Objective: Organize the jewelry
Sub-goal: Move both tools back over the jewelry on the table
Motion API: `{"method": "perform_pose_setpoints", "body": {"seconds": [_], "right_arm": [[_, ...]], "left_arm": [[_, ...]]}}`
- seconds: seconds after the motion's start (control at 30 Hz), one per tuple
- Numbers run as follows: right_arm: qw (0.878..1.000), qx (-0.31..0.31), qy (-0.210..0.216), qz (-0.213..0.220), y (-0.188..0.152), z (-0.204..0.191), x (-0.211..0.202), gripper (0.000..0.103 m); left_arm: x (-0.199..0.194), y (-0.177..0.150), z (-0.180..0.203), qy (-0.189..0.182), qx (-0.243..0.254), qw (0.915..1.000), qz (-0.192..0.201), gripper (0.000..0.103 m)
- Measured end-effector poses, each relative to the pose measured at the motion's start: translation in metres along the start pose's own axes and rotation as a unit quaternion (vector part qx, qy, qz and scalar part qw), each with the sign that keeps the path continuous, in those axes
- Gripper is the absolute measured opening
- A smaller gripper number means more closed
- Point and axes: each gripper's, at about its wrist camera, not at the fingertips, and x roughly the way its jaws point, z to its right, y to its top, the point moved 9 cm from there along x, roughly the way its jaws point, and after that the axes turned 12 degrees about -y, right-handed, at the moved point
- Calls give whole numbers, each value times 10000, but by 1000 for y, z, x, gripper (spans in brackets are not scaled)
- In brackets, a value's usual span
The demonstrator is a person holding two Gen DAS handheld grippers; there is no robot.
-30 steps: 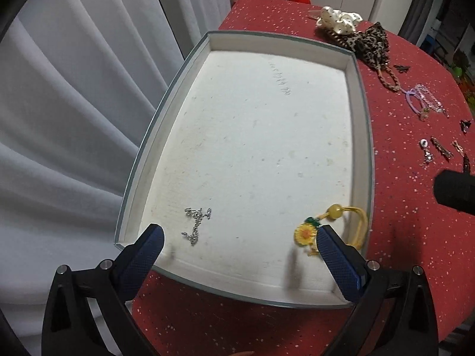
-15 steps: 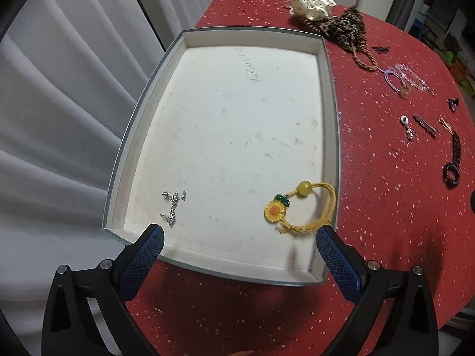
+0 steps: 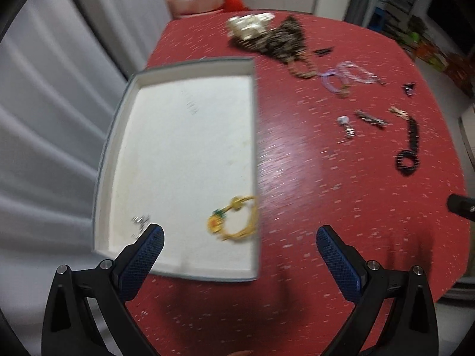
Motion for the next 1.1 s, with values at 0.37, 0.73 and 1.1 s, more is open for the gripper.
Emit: {"method": "perform_pose_setpoints", "body": {"seconds": [0.37, 0.73, 1.1], "right_arm": [[9995, 134, -124, -244, 15, 49, 18, 75], [9997, 41, -244, -89, 91, 91, 37, 75], [9981, -344, -413, 315, 184, 99, 64, 75]], "left_arm": [[18, 31, 68, -349, -260, 9989, -163, 103], [58, 79, 105, -110, -414, 9990, -126, 103], [107, 160, 114, -106, -489, 9986, 160, 103]]}}
